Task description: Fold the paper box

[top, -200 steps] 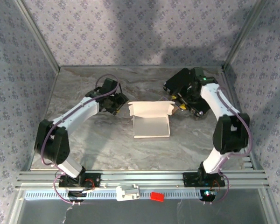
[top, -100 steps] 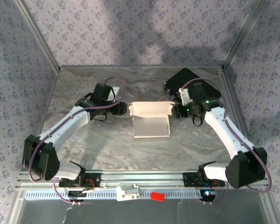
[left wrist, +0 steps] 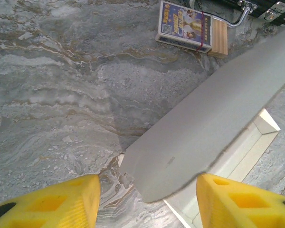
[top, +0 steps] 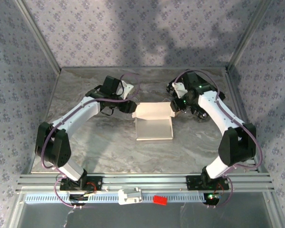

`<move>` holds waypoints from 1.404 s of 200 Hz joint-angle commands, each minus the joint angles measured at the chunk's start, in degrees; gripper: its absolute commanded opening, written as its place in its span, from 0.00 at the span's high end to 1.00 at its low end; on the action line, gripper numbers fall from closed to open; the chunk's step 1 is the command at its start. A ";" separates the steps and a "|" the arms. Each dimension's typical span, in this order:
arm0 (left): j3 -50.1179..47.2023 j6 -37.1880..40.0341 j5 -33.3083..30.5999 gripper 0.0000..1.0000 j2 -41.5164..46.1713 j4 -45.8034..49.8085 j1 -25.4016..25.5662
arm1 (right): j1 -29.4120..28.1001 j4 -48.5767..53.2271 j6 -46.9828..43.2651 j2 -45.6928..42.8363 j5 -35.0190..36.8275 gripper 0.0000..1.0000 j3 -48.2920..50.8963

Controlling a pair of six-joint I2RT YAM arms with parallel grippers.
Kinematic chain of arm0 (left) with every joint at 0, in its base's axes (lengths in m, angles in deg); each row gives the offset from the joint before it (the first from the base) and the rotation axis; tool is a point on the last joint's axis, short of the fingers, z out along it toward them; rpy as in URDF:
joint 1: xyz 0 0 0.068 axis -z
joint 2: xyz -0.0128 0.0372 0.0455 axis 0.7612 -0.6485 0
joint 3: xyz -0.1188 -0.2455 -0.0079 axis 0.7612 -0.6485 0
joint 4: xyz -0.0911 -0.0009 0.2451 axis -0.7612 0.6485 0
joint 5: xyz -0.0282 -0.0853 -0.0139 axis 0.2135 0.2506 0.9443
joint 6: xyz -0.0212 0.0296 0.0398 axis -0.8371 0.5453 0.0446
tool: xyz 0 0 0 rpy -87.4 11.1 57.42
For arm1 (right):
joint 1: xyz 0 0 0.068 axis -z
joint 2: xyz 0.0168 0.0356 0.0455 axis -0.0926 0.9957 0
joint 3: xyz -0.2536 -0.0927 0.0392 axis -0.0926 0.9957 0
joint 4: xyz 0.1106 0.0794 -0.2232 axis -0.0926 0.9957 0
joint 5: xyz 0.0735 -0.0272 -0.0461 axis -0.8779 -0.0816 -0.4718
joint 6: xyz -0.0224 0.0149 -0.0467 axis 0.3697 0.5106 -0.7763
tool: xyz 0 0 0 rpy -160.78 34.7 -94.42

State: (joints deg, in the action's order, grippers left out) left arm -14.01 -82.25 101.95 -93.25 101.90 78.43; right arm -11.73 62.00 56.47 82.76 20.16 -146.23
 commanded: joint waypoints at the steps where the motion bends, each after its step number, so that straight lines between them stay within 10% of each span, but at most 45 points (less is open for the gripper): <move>1: 1.99 2.18 1.75 0.45 -0.85 2.59 0.88 | -0.64 4.43 -1.12 1.85 -1.97 0.55 -2.97; 201: 6.01 -2.38 -9.95 0.84 -5.69 5.24 5.59 | -3.95 4.74 2.02 5.40 0.22 0.97 -5.53; 281: 11.01 -19.99 -22.97 1.00 -8.17 7.43 6.85 | -7.11 -1.12 16.18 4.76 0.53 1.00 -4.12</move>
State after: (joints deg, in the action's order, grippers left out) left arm -6.57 -93.83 82.45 -100.11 108.42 84.51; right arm -17.85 64.12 64.78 87.52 21.87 -149.90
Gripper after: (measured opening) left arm 0.068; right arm 0.063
